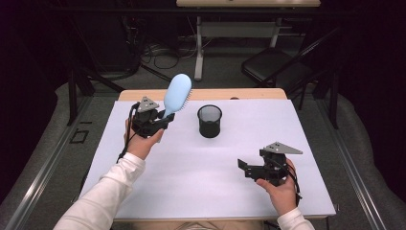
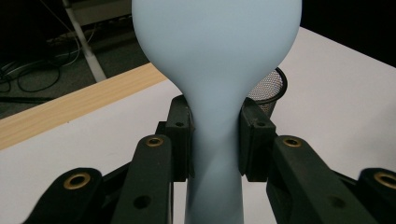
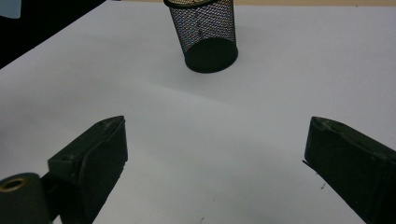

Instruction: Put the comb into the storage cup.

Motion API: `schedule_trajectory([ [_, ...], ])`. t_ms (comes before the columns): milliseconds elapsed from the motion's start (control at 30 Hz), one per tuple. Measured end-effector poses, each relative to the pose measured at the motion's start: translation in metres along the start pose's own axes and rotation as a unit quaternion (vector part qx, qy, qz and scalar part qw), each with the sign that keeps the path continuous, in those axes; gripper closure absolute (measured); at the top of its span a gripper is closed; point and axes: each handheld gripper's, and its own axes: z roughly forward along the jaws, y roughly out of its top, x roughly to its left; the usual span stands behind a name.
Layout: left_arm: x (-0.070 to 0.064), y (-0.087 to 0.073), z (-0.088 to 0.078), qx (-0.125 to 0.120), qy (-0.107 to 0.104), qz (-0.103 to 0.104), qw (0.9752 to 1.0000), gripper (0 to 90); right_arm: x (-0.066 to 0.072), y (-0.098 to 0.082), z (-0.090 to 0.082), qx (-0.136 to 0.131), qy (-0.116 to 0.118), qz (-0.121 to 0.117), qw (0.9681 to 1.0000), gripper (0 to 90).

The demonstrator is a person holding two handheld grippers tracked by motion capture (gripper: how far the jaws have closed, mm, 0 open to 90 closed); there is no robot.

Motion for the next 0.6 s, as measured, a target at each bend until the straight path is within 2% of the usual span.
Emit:
schedule_trajectory([
  [600,-0.005,0.004,0.000,-0.016,-0.008,0.001,0.9998,69.7,0.008,0.038,0.015,0.035,0.023,-0.017,0.9990,5.7],
])
